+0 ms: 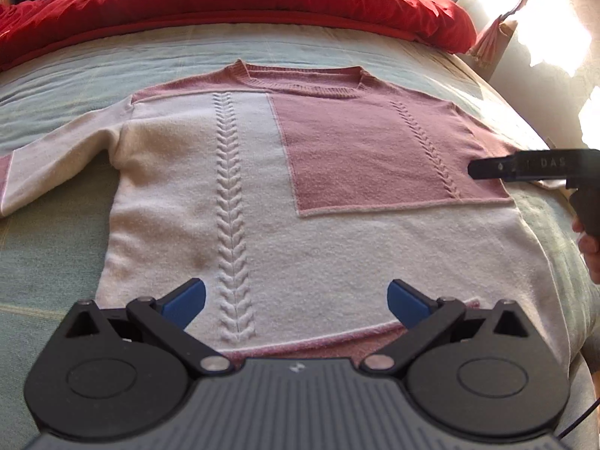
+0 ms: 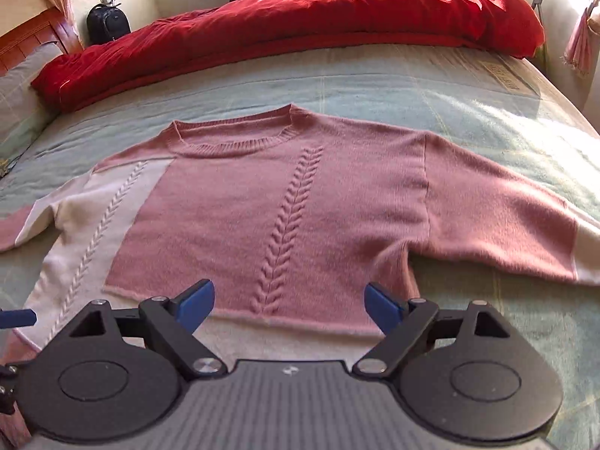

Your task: Fold clothes

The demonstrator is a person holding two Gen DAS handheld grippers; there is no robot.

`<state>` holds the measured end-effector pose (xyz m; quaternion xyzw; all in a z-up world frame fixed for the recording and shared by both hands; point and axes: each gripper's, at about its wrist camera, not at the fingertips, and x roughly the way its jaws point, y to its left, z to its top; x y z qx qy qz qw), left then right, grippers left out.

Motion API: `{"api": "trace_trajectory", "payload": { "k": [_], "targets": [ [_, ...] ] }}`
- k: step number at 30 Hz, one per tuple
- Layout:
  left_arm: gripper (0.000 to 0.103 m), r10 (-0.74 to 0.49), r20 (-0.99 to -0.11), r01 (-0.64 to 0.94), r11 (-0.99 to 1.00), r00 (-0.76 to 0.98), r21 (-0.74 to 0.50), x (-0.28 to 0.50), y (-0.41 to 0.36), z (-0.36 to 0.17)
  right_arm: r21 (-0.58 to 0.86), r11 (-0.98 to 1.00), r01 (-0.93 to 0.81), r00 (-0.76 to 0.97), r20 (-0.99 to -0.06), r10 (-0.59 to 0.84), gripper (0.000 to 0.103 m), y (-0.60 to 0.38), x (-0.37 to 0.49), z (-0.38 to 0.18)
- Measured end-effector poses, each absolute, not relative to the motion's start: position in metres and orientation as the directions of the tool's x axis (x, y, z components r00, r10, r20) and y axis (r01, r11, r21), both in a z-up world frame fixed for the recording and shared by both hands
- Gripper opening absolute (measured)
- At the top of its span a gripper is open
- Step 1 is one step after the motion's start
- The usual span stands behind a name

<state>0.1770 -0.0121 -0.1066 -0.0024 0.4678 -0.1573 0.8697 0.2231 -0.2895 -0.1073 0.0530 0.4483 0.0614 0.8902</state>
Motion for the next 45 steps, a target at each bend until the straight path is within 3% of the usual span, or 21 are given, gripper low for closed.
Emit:
{"api": "trace_trajectory", "payload": {
  "k": [5,12,24,31,39,45],
  "targets": [
    [0.102,-0.258,-0.819,0.303,0.947,0.513,-0.108,0.15,-0.019,-0.108,0.123,0.992,-0.029,0.585,-0.803,0.116,0.091,-0.289,0.173,-0.132],
    [0.102,-0.223,-0.848,0.339,0.939,0.481,-0.054,0.118,-0.03,-0.136,0.091,0.994,-0.068,0.599,-0.792,0.114,0.103,-0.283,0.111,-0.141],
    [0.102,-0.209,-0.853,0.374,0.927,0.478,-0.018,0.089,-0.017,-0.137,0.064,0.995,-0.082,0.585,-0.805,0.1,0.103,-0.273,0.098,-0.145],
    [0.102,-0.254,-0.807,0.419,0.908,0.533,-0.009,0.117,-0.039,-0.114,0.061,0.995,-0.08,0.586,-0.805,0.097,0.103,-0.273,0.1,-0.146],
    [0.102,-0.446,-0.804,0.507,0.835,0.393,-0.215,0.121,-0.081,-0.129,0.067,0.995,-0.08,0.612,-0.784,0.102,0.103,-0.274,0.095,-0.148],
    [0.102,-0.39,-0.835,0.561,0.819,0.388,-0.122,0.083,-0.072,-0.126,0.051,0.995,-0.081,0.619,-0.78,0.09,0.103,-0.272,0.094,-0.147]
  ]
}}
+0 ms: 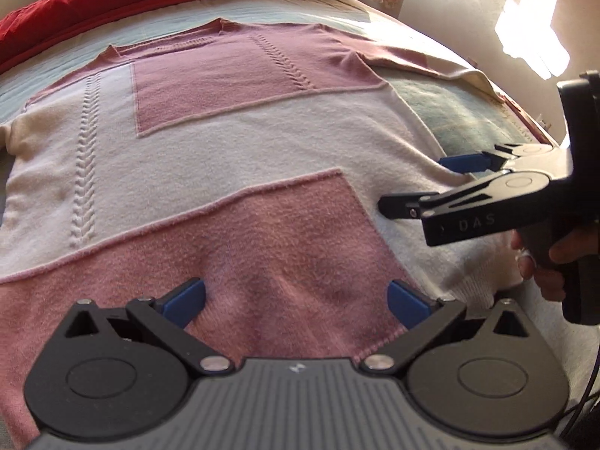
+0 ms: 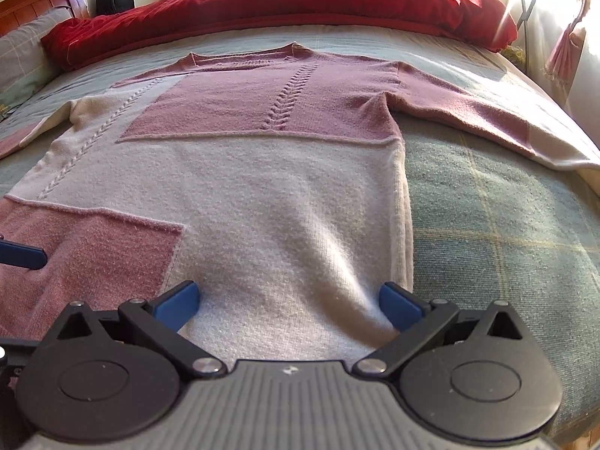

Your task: Fold clothes

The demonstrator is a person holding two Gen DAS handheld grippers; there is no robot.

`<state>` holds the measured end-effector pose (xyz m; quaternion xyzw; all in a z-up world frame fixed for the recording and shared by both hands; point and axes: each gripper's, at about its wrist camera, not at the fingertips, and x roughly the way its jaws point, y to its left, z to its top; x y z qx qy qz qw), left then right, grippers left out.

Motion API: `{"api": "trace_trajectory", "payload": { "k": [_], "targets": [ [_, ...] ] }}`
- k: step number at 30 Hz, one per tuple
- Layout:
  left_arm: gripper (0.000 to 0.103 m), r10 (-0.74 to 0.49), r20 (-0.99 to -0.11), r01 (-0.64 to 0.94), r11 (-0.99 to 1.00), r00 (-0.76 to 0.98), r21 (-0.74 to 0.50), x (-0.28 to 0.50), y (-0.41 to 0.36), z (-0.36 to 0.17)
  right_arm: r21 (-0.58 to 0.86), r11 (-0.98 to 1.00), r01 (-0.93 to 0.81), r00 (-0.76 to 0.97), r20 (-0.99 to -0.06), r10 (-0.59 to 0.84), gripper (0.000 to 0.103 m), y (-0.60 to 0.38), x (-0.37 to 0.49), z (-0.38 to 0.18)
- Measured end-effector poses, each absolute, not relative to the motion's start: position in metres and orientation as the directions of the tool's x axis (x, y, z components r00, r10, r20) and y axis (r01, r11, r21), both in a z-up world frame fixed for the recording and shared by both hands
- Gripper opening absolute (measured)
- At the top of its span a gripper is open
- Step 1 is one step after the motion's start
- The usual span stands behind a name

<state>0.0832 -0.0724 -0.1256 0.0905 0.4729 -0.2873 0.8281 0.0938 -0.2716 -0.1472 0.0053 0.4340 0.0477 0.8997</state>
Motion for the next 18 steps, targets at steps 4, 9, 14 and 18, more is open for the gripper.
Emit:
{"api": "trace_trajectory", "payload": {
  "k": [4,9,14,18],
  "targets": [
    [0.102,-0.386,-0.813,0.556,0.826,0.436,-0.094,0.079,-0.05,-0.103,0.088,0.989,-0.117,0.636,-0.759,0.142,0.103,-0.266,0.098,-0.131],
    [0.102,-0.317,-0.799,0.375,0.919,0.511,-0.124,0.121,-0.001,-0.104,0.116,0.956,-0.271,0.623,-0.736,0.266,0.103,-0.226,0.124,-0.121],
    [0.102,-0.315,-0.835,0.276,0.939,0.452,-0.205,0.136,0.026,-0.13,0.071,0.921,-0.384,0.572,-0.765,0.297,0.103,-0.181,0.139,-0.137],
    [0.102,-0.308,-0.831,0.284,0.94,0.463,-0.19,0.122,0.029,-0.138,0.037,0.912,-0.408,0.593,-0.749,0.296,0.103,-0.19,0.117,-0.144]
  ]
}}
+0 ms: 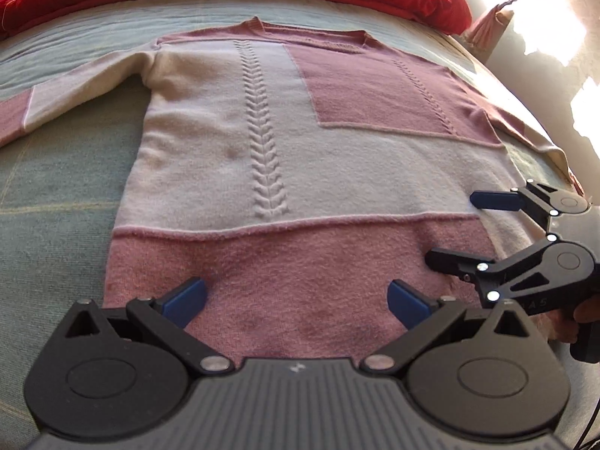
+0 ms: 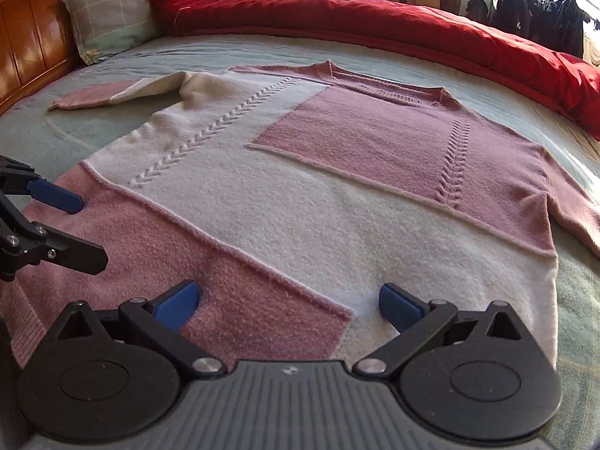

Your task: Fold clothes

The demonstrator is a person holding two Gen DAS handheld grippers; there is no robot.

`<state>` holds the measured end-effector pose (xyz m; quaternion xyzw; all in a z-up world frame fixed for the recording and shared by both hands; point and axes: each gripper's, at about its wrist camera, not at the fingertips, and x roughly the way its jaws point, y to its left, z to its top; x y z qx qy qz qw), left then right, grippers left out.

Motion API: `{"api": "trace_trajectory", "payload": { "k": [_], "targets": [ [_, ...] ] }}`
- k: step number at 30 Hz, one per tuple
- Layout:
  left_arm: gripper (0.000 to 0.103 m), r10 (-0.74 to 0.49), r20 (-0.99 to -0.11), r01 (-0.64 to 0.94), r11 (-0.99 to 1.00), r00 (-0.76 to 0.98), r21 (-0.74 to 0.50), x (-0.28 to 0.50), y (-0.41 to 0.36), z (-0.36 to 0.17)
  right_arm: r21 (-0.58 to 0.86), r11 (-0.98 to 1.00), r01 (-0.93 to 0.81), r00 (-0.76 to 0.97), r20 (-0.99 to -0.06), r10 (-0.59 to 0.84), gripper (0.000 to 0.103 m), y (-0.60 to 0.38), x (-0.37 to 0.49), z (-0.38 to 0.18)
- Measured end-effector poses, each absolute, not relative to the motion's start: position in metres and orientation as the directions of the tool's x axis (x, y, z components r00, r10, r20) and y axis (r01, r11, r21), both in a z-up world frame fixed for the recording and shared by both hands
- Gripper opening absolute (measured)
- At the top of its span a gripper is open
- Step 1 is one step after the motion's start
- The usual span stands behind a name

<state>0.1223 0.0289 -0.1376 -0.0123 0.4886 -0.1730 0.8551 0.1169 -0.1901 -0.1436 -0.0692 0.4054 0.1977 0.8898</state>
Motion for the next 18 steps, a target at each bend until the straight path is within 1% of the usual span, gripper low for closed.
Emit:
{"api": "trace_trajectory", "payload": {
  "k": [2,3,6,9,12,14,18],
  "targets": [
    [0.102,-0.291,-0.836,0.296,0.941,0.464,-0.164,0.12,0.026,-0.139,0.054,0.92,-0.389,0.591,-0.752,0.293,0.103,-0.204,0.105,-0.144],
    [0.102,-0.283,-0.839,0.301,0.942,0.465,-0.15,0.12,0.023,-0.139,0.038,0.924,-0.38,0.598,-0.753,0.276,0.103,-0.21,0.097,-0.145],
    [0.102,-0.259,-0.833,0.297,0.947,0.489,-0.12,0.12,0.016,-0.134,0.034,0.942,-0.333,0.634,-0.732,0.25,0.103,-0.223,0.078,-0.14],
    [0.102,-0.29,-0.812,0.309,0.94,0.506,-0.143,0.119,0.007,-0.126,0.047,0.971,-0.236,0.691,-0.695,0.201,0.103,-0.235,0.073,-0.13],
    [0.102,-0.297,-0.812,0.329,0.934,0.503,-0.138,0.117,-0.007,-0.128,0.084,0.987,-0.14,0.68,-0.716,0.158,0.103,-0.247,0.078,-0.134],
    [0.102,-0.284,-0.825,0.325,0.937,0.489,-0.13,0.113,-0.012,-0.136,0.096,0.989,-0.11,0.652,-0.744,0.144,0.103,-0.251,0.077,-0.142],
    [0.102,-0.264,-0.813,0.338,0.937,0.518,-0.089,0.094,-0.006,-0.141,0.055,0.993,-0.104,0.663,-0.74,0.11,0.103,-0.247,0.063,-0.15]
  ]
}}
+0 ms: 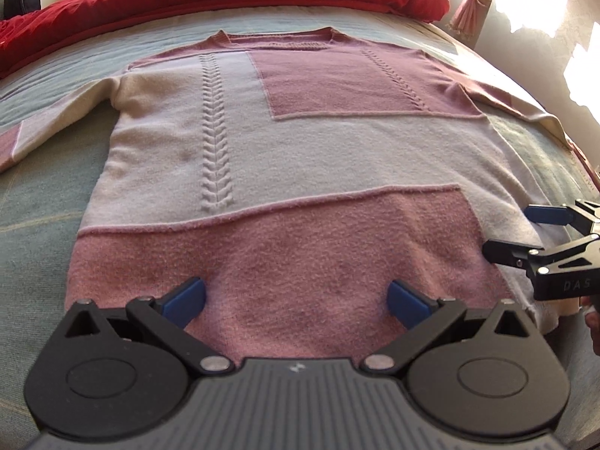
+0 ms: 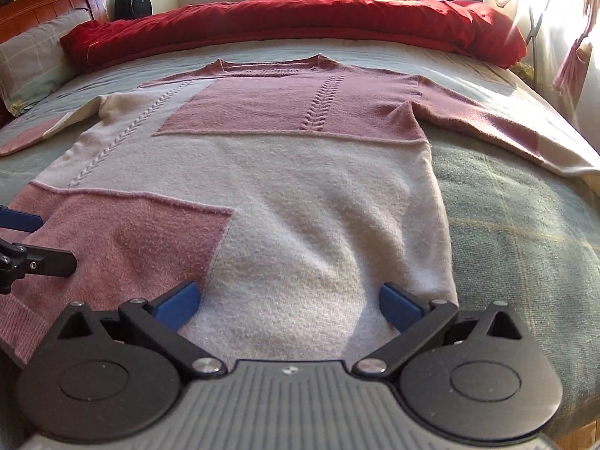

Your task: Fold clothes

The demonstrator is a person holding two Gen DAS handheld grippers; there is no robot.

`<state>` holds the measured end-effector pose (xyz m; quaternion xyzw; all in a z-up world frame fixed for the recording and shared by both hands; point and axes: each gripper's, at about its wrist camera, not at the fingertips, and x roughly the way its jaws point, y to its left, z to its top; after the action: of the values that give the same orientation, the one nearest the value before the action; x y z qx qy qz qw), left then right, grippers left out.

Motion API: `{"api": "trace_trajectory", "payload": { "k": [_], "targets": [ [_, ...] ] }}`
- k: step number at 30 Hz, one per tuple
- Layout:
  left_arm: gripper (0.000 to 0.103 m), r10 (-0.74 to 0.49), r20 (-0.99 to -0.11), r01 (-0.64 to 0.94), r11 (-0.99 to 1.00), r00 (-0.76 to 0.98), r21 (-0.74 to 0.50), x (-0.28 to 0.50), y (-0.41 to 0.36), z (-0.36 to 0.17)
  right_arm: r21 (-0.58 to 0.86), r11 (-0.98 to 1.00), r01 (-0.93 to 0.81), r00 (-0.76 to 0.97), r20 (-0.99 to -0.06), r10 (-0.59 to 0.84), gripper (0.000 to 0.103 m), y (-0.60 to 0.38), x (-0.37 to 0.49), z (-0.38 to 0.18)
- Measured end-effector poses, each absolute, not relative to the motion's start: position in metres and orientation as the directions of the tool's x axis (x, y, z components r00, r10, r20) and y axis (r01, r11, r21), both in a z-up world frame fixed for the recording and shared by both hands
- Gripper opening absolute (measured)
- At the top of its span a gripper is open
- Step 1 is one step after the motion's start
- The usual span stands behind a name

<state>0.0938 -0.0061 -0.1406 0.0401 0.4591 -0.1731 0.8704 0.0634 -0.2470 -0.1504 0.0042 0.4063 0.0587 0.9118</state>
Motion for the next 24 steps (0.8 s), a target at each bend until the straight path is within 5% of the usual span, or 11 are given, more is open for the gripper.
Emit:
{"api": "trace_trajectory", "payload": {
  "k": [13,17,22,24],
  "targets": [
    [0.099,-0.109,-0.767,0.179,0.984,0.632,0.007,0.159,0.087,-0.089,0.083,0.994,-0.07,0.675,-0.73,0.108,0.103,-0.235,0.074,-0.13],
    [0.088,-0.098,-0.74,0.213,0.975,0.665,0.063,0.208,0.109,-0.06,0.102,0.99,-0.102,0.681,-0.718,0.144,0.103,-0.23,0.091,-0.117],
    [0.086,-0.115,-0.711,0.285,0.951,0.693,0.124,0.278,0.124,-0.039,0.132,0.979,-0.154,0.673,-0.712,0.202,0.103,-0.219,0.124,-0.105],
    [0.075,-0.123,-0.708,0.323,0.934,0.696,0.155,0.308,0.126,-0.039,0.135,0.978,-0.16,0.676,-0.707,0.208,0.103,-0.213,0.136,-0.103]
  ]
}}
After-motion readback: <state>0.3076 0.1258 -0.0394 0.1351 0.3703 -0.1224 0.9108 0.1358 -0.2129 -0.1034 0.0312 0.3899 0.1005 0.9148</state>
